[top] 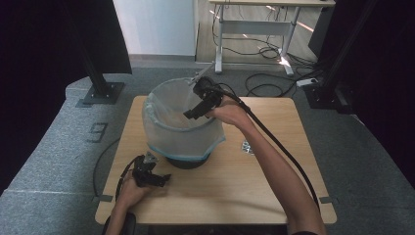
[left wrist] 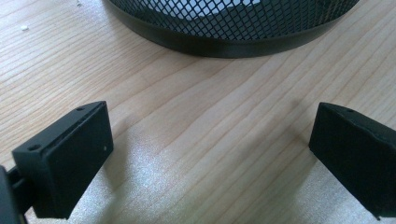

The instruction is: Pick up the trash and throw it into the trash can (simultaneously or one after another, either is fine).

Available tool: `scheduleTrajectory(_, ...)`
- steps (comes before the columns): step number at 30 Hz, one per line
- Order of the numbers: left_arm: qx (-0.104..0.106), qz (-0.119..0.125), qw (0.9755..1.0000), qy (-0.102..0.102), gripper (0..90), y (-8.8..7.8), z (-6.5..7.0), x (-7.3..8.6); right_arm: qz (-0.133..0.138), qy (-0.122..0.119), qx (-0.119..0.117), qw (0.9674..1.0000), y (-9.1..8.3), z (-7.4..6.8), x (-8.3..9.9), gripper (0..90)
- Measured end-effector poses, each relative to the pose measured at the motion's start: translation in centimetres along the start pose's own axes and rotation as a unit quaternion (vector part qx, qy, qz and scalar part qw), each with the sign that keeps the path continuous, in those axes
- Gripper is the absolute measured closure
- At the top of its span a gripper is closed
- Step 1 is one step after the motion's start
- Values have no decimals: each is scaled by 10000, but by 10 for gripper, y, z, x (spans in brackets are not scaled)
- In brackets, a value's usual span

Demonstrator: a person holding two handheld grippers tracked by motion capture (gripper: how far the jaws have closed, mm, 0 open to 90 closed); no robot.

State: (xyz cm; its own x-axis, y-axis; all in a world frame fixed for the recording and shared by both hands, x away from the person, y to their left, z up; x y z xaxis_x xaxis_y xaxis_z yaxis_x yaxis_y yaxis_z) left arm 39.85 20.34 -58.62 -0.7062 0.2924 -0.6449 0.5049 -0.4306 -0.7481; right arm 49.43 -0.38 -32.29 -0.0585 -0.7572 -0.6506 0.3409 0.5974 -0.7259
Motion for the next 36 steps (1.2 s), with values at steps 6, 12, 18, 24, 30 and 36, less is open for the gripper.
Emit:
scheduleTrajectory(6, 0, 1, 10000, -1, 0, 0, 0, 0, 156, 31, 149, 9998, -12, 4, 0, 11)
scheduleTrajectory(12, -1, 2, 10000, -1, 0, 0, 0, 0, 231, 87, 282, 9993, -22, 7, 3, 0)
scheduleTrajectory(18, -1, 2, 10000, 0, 0, 0, 0, 0, 230, 141, 363, 9990, -31, 12, 10, 0)
scheduleTrajectory(24, -1, 1, 10000, 0, 0, 0, 0, 0, 243, 225, 483, 9983, -40, 19, 20, 0)
scheduleTrajectory(30, 0, 0, 10000, 0, 0, 0, 0, 0, 307, 293, 608, 9972, -51, 24, 26, 0)
scheduleTrajectory(36, -1, 2, 10000, 0, 0, 0, 0, 0, 324, 411, 706, 9961, -59, 29, 37, 0)
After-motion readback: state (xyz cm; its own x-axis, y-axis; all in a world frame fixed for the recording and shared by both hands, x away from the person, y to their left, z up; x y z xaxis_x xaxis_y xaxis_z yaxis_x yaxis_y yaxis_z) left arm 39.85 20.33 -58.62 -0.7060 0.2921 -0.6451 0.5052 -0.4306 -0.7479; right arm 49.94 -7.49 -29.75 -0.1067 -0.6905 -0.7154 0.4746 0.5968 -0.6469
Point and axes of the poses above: each handheld gripper's, and its own axes: y roughly forward along the jaws, x roughly out of its underside, z roughly to its right, the point moved 5 cm from there along y, roughly forward along the jaws, and after that the axes turned 13 degrees about -y, right-handed, at the moved point
